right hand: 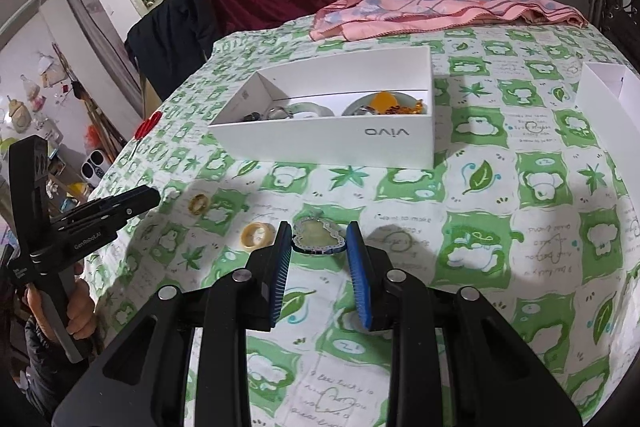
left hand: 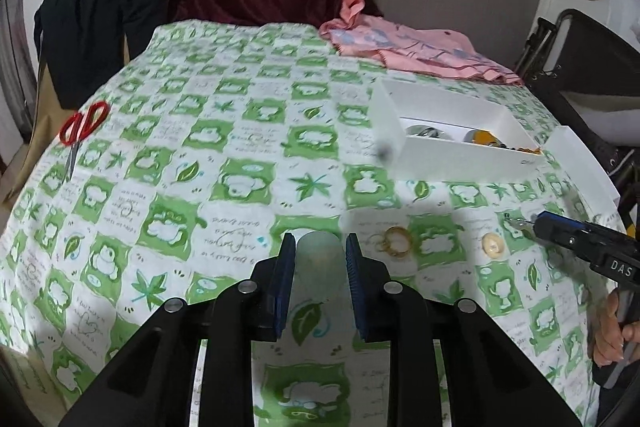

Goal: Organize jewelry
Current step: 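Grasp the jade pendant with the right tool while the left tool grasps a pale translucent piece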

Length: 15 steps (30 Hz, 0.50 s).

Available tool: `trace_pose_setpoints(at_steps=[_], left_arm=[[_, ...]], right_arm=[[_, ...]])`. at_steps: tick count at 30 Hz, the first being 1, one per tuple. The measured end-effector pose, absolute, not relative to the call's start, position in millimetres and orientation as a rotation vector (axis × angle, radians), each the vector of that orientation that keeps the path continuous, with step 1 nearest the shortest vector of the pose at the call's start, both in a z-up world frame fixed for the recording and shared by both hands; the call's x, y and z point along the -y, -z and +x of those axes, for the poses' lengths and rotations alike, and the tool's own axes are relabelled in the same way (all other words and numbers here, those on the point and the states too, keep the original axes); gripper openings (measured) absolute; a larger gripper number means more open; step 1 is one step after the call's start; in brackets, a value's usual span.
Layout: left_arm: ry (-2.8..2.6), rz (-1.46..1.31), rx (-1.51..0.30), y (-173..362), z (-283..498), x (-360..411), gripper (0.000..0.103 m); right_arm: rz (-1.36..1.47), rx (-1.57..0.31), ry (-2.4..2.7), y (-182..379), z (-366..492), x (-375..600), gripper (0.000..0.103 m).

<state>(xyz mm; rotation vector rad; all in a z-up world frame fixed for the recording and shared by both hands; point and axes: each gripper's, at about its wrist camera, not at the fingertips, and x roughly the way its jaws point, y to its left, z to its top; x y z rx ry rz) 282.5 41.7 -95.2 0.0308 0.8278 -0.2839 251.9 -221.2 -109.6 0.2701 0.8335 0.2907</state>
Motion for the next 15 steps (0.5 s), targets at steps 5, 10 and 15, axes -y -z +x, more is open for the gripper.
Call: trace_pose_setpoints(at_steps=[5, 10, 15], left_arm=[[0.296, 0.061, -0.833, 96.9, 281.5, -32.1, 0.026], [0.300, 0.065, -0.823, 96.1, 279.5, -31.3, 0.026], [0.297, 0.058, -0.834, 97.7, 280.8, -33.5, 0.026]], right_arm=[[0.284, -0.805, -0.303, 103.1, 248.6, 222.1, 0.027], [0.288, -0.805, -0.304, 102.8, 248.0, 222.9, 0.027], [0.267, -0.857, -0.313, 111.6, 252.0, 218.4, 0.028]])
